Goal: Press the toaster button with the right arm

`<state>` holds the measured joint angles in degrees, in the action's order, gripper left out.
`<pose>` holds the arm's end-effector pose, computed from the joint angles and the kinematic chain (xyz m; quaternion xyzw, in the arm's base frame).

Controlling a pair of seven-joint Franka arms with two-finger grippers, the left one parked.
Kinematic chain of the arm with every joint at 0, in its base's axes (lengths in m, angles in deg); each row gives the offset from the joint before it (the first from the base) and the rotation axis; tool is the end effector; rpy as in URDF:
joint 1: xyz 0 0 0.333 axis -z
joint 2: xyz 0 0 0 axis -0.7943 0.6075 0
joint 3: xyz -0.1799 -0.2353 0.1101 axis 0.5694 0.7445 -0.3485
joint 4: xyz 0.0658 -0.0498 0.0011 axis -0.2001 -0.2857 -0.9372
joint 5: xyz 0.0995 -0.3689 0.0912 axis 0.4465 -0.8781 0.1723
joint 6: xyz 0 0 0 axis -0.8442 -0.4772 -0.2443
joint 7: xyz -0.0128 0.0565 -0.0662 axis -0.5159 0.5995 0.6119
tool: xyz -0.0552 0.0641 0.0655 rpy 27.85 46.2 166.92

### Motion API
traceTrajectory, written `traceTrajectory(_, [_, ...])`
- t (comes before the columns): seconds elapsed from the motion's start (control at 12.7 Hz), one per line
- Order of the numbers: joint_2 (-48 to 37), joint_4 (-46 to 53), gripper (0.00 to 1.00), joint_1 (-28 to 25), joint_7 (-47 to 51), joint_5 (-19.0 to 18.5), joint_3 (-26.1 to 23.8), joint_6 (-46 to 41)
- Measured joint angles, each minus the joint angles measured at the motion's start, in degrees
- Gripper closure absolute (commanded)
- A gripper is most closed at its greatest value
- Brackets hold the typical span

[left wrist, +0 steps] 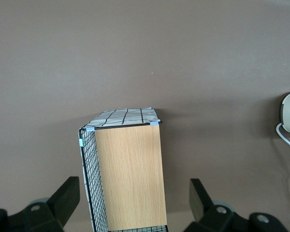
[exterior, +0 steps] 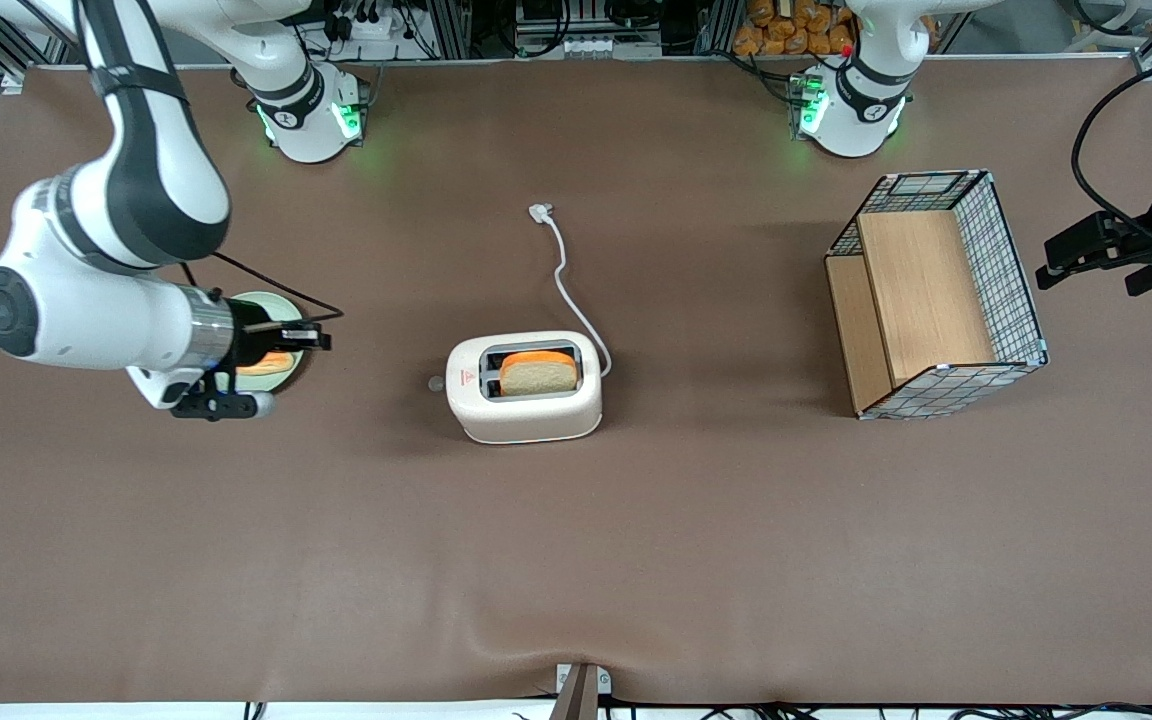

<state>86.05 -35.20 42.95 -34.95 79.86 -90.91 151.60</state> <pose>0.6006 0.1524 0.4131 -0.9767 0.0244 0.1319 0.1676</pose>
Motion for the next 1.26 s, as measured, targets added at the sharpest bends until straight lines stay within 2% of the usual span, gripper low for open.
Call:
traceTrajectory(0.32, [0.74,-5.97,1.00,-2.24,0.00,6.27,-0.01,8.53])
traceTrajectory(0.79, [3.21,-9.29,1.00,-2.39,-6.23,16.51,0.11,13.08])
traceTrajectory(1.26, [4.40,-10.00,1.00,-2.41,-9.22,18.38,0.08,17.10])
